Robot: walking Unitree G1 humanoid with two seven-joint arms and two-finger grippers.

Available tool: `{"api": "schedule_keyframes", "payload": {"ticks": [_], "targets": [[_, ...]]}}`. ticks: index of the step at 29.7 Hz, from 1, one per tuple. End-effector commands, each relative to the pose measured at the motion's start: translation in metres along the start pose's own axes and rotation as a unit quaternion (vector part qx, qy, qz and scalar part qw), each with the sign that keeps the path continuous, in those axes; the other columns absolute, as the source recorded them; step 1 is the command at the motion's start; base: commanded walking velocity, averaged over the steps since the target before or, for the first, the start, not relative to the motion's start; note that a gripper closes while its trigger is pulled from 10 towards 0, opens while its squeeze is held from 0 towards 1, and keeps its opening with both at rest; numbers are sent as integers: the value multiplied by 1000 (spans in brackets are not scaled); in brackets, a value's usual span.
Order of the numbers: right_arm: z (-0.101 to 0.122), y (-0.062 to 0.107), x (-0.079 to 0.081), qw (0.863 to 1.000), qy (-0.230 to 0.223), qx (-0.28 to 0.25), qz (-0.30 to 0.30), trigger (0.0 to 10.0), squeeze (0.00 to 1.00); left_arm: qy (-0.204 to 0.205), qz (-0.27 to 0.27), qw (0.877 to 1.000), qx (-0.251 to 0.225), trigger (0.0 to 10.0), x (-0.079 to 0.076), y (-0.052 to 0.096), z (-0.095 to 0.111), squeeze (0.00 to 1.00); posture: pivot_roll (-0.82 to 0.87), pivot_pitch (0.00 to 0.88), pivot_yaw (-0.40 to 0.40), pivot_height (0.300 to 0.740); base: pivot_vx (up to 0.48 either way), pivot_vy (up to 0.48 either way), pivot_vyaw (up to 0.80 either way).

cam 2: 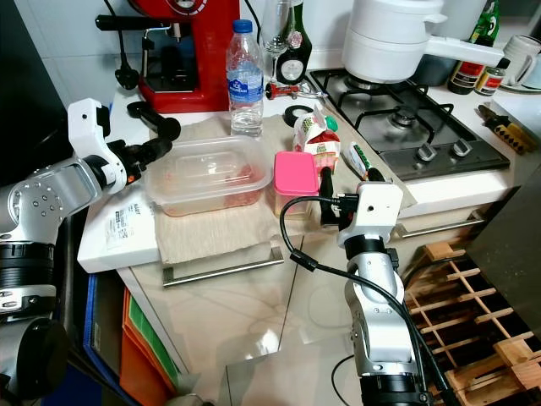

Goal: Restocking fridge

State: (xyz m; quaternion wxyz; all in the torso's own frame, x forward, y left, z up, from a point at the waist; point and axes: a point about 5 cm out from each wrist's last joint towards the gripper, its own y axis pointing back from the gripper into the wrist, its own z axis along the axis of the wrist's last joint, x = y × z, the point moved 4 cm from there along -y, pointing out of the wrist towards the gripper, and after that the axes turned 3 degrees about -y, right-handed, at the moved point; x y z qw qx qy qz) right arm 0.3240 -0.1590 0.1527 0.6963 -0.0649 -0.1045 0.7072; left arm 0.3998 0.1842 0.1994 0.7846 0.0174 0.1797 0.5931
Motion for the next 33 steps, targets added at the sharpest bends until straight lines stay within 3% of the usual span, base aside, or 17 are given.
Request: {"api": "schedule_keyframes", "payload": {"ticks": [1,7,13,16,18,19,20,22,23,26,28,33], "targets": [[-5,0,2,1000,-5,11,0,10000,0,-4,-10,1000,-8,0,-3,1,3,0,106,8,7,740,0,0,0],[-6,0,3,1000,-6,12,1,10000,0,18,8,1000,-13,0,3,-1,2,0,105,7,10,740,0,0,0],[-8,1,1,1000,-3,15,-1,10000,0,39,19,996,-78,0,9,2,32,0,103,8,12,740,0,0,0],[-9,1,1,1000,-3,15,-2,10000,0,16,10,993,-115,0,7,6,47,0,105,9,14,740,0,0,0],[-9,1,1,1000,-3,15,-2,10000,0,16,6,993,-115,0,6,6,47,0,105,9,14,740,0,0,0],[-9,2,2,1000,-2,16,-2,10000,0,-20,6,991,-129,7961,4,13,50,0,117,13,14,740,0,0,0],[-10,3,2,1000,-2,16,-2,10000,0,-46,8,989,-137,10000,4,18,49,0,120,13,13,740,0,0,0],[-12,3,3,1000,-1,18,1,10000,0,-82,15,986,-142,10000,5,25,41,0,133,20,12,740,0,0,0],[-12,3,4,1000,1,19,3,10000,0,-93,19,985,-142,10000,6,27,36,1000,133,20,12,740,0,0,0],[-14,3,5,1000,1,22,6,10000,0,-112,42,981,-152,10000,12,32,32,1000,150,23,6,740,0,0,0],[-18,2,9,1000,2,26,11,10000,0,-132,74,971,-187,10000,16,44,24,1000,163,24,-6,740,0,0,0],[-19,-1,17,999,4,25,26,10000,0,-131,88,961,-226,10000,10,56,20,1000,172,12,-19,740,0,0,0]]}}
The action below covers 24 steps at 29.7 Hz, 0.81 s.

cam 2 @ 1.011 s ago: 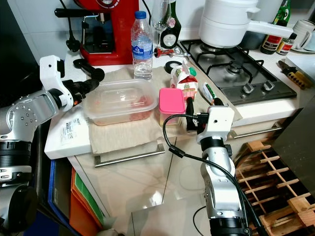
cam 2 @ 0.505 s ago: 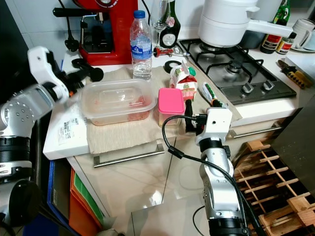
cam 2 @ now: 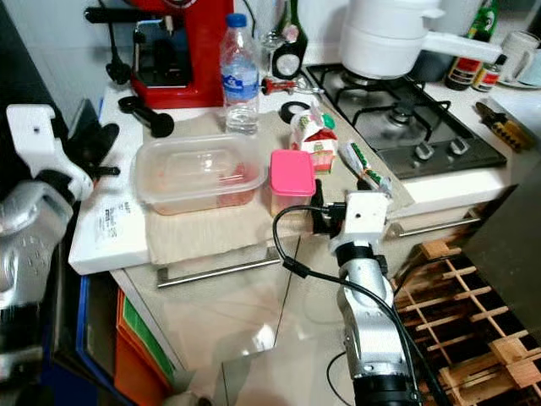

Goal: Restocking fridge

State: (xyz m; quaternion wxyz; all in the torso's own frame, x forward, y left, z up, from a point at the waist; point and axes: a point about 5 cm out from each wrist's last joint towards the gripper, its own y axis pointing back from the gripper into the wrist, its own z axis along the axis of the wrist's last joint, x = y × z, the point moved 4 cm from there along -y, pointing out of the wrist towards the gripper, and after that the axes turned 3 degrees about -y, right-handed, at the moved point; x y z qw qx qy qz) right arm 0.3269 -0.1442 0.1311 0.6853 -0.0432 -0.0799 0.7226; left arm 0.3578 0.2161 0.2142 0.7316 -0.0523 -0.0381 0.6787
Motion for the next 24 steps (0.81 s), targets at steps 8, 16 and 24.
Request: {"api": "schedule_keyframes", "payload": {"ticks": [8,16,24], "targets": [[7,-11,10,1000,6,-20,22,10000,0,-33,-26,997,-58,10000,-27,2,16,1000,164,0,-26,740,0,0,0],[8,-2,-4,999,17,-27,-25,10000,0,-96,-70,993,-18,10000,-57,1,-20,1000,117,5,9,740,0,0,0],[7,3,-9,999,18,-28,-38,10000,0,-98,-63,991,-60,10000,-55,0,-2,1000,114,8,15,740,0,0,0]]}}
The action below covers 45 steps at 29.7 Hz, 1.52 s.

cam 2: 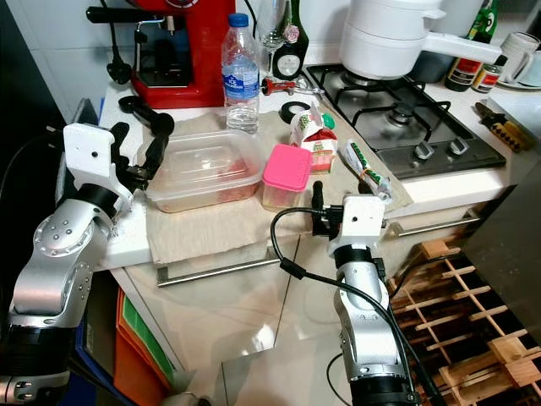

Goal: Restocking fridge

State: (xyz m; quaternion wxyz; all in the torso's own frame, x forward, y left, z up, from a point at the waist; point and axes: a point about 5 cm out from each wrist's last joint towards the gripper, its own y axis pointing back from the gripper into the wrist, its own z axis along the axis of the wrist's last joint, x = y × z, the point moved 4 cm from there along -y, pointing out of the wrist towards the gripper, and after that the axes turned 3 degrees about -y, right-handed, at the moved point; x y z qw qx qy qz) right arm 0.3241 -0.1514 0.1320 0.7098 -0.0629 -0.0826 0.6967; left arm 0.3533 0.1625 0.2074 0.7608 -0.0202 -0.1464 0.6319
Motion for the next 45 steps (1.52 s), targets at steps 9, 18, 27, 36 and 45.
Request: {"api": "schedule_keyframes", "payload": {"ticks": [9,18,27,36,45], "targets": [[2,4,3,1000,1,-8,5,10000,0,3,23,999,-24,10000,14,11,16,0,152,8,-2,740,0,0,0],[3,0,1,1000,6,-9,4,10000,0,8,13,1000,5,10000,-5,11,-3,0,139,0,-11,740,-137,0,0],[2,0,2,1000,9,-8,9,10000,0,5,26,1000,-9,10000,1,3,4,0,138,0,-13,740,-195,0,0],[1,1,2,1000,10,-6,12,10000,0,79,22,996,17,10000,-2,-4,1,0,134,0,-14,740,0,0,0],[3,1,1,1000,10,-13,6,10000,0,106,4,994,18,10000,-9,-14,7,0,126,0,-8,740,0,0,0]]}}
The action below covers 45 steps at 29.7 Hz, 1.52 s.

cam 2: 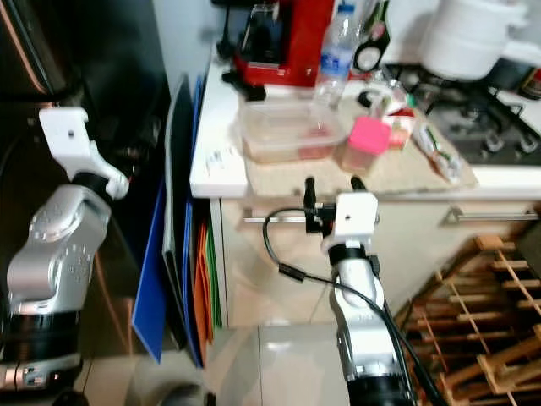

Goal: Restocking fridge

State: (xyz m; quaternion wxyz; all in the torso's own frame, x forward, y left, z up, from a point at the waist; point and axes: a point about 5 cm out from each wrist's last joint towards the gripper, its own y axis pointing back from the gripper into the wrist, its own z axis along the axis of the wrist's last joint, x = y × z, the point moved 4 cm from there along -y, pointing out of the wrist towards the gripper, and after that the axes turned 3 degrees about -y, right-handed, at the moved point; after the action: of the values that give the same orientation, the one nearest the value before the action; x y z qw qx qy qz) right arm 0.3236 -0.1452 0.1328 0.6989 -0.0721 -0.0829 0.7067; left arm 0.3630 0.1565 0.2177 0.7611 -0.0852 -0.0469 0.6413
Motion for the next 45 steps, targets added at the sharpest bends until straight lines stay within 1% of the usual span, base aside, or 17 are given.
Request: {"api": "schedule_keyframes", "payload": {"ticks": [1,3,5,7,10,11,16,23,26,28,31,33,36,38,39,40,45], "targets": [[5,1,-7,1000,15,-12,-18,10000,0,-26,-27,999,-4,10000,-12,0,-1,0,123,0,-7,740,0,0,0],[8,2,-9,999,24,-22,-21,10000,0,-42,-47,998,-19,10000,-20,1,1,0,123,0,-7,740,0,0,0],[13,2,-9,999,34,-31,-23,10000,0,-39,-58,997,-26,10000,-27,3,2,0,119,0,-5,740,0,0,0],[18,2,-9,998,42,-42,-24,10000,0,-41,-62,997,-27,10000,-29,4,2,0,119,0,-5,740,0,-458,0],[29,-1,-10,997,50,-61,-26,10000,0,-13,-58,998,-27,10000,-31,5,1,0,104,0,-4,740,0,-472,0],[34,-2,-11,996,51,-68,-29,10000,0,-13,-60,998,-27,10000,-34,6,0,0,104,0,-6,740,0,-465,0],[37,-4,-10,996,52,-72,-27,10000,0,-9,-61,998,-22,10000,-36,7,-5,0,105,0,-9,740,0,-466,0],[31,-3,-2,997,47,-60,-13,10000,0,13,4,999,33,10000,-11,-11,-22,0,108,0,-8,740,0,-126,0],[30,-3,0,997,45,-59,-11,10000,0,50,30,997,57,10000,1,-21,-27,0,105,0,-3,740,0,0,0],[29,-3,1,997,44,-59,-10,10000,0,65,41,995,59,10000,6,-25,-27,0,103,0,1,740,0,0,0],[31,-2,2,997,37,-61,-9,10000,0,9,31,999,27,10000,5,-26,-15,0,98,0,9,740,0,0,0],[35,-1,0,997,41,-70,-16,10000,0,-51,4,999,-6,10000,-2,-15,-7,0,94,0,15,740,0,0,0],[45,1,-3,995,50,-88,-20,10000,0,-77,-7,996,-40,10000,-7,2,1,0,91,0,18,740,0,0,0],[49,2,-6,994,57,-94,-23,10000,0,-84,-4,995,-44,10000,-7,10,0,0,92,0,18,740,0,0,0],[43,3,-11,995,50,-80,-29,10000,0,-61,9,998,-26,10000,-4,16,-9,0,100,0,10,740,0,0,0],[37,2,-13,996,44,-69,-34,10000,0,-45,22,999,-17,10000,-2,15,-14,0,106,0,5,740,334,0,0],[41,-3,-7,996,47,-78,-20,10000,0,-50,35,998,-36,10000,-1,7,-5,0,114,0,-3,740,422,0,0]]}}
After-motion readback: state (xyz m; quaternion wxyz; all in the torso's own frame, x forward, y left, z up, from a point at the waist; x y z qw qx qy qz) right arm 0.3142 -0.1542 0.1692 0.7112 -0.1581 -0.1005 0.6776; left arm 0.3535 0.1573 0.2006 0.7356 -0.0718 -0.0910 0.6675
